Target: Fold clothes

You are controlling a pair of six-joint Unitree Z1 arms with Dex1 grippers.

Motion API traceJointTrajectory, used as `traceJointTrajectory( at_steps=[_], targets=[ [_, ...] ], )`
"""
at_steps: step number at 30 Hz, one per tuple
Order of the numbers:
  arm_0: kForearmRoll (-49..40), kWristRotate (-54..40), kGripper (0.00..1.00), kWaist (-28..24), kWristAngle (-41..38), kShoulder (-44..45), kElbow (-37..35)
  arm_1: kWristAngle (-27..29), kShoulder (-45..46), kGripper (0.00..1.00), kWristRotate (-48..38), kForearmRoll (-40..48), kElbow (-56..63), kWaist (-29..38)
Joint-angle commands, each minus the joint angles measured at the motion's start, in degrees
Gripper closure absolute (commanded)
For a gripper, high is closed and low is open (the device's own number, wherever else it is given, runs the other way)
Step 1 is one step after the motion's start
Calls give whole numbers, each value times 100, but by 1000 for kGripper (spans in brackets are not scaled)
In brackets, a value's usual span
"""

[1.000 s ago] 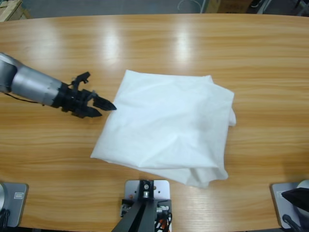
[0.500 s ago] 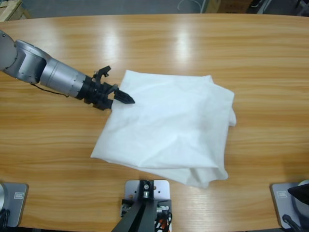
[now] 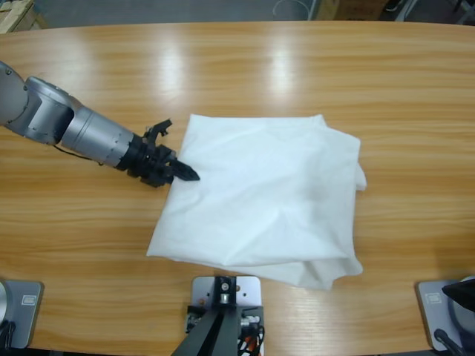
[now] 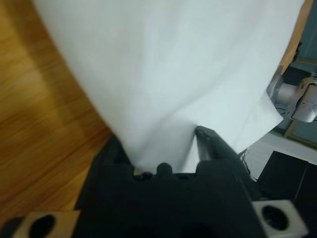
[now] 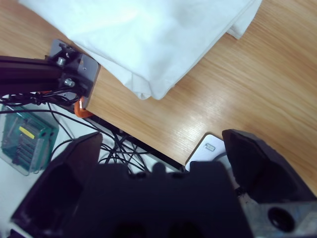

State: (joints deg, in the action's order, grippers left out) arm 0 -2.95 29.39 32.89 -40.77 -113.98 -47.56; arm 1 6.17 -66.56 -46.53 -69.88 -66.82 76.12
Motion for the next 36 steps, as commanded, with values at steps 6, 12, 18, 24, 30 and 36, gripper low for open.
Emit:
traceJointTrajectory(
  at_steps=[6,12,18,24,30,36],
  targets=[
    [31,-121,1000,-906,88,140,397,102,233,18,-41,25,178,8],
    [31,-207,1000,-851,-256,-65,246,104,240,18,-41,27,170,8],
    [31,-383,462,-941,-358,-28,297,104,236,18,-41,27,161,8],
    [31,-592,94,-881,-652,-111,395,130,214,18,-41,36,161,8],
    [31,-562,4,-758,-713,-408,395,121,198,18,-41,80,214,8],
    [40,-529,13,-709,-829,-575,177,116,205,18,-41,80,233,5]
  ],
)
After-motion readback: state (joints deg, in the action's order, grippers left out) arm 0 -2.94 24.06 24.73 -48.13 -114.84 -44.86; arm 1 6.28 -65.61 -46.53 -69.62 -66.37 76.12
